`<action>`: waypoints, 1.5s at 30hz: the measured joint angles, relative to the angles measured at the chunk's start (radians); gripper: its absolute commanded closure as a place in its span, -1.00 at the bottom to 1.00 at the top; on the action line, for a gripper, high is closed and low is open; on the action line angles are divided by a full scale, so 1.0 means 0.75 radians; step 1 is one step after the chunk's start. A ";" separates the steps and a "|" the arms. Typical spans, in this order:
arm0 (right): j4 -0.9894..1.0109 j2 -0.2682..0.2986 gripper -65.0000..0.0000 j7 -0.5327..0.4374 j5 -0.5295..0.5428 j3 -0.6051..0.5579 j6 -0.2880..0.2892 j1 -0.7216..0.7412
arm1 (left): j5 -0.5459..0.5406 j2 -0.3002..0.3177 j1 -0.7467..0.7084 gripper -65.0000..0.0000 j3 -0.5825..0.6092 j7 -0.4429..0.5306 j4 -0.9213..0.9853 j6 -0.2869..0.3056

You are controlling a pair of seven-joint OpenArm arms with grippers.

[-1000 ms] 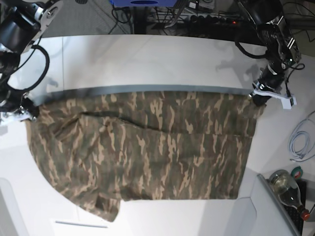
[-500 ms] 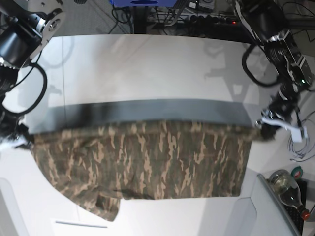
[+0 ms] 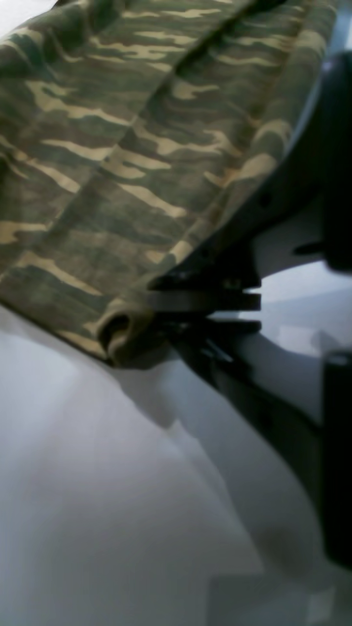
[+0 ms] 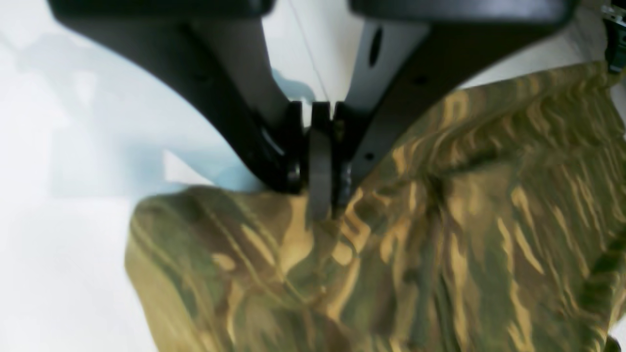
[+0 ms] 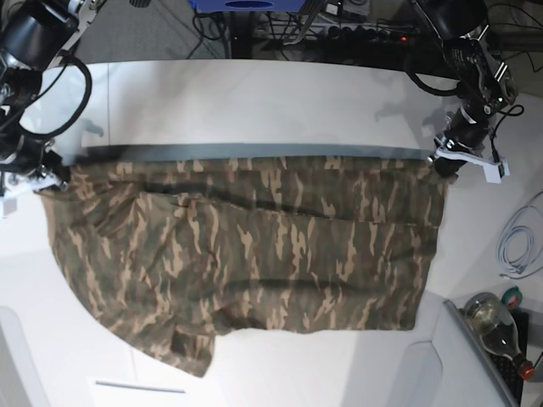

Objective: Layout the t-shirt on the table in an organized manner, then fold the t-shirt properly
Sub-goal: 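Lift the held edge with both grippers and lay it back down, then pull the held edge away from the shirt body with both grippers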

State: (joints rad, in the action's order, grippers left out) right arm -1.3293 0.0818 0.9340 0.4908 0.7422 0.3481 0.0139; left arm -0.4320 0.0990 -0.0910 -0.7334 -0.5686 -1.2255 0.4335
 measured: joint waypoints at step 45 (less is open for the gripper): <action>-0.300 -0.041 1.00 0.181 -0.172 -0.070 0.074 0.002 | 0.057 -0.055 -0.074 1.00 -0.010 -0.278 -0.538 -0.042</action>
State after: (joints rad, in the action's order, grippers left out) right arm -1.5539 0.0513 1.0695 0.3618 0.6899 0.4034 0.0154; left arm -0.3893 0.0574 -0.1463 -0.7410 -0.7769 -1.6287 0.4023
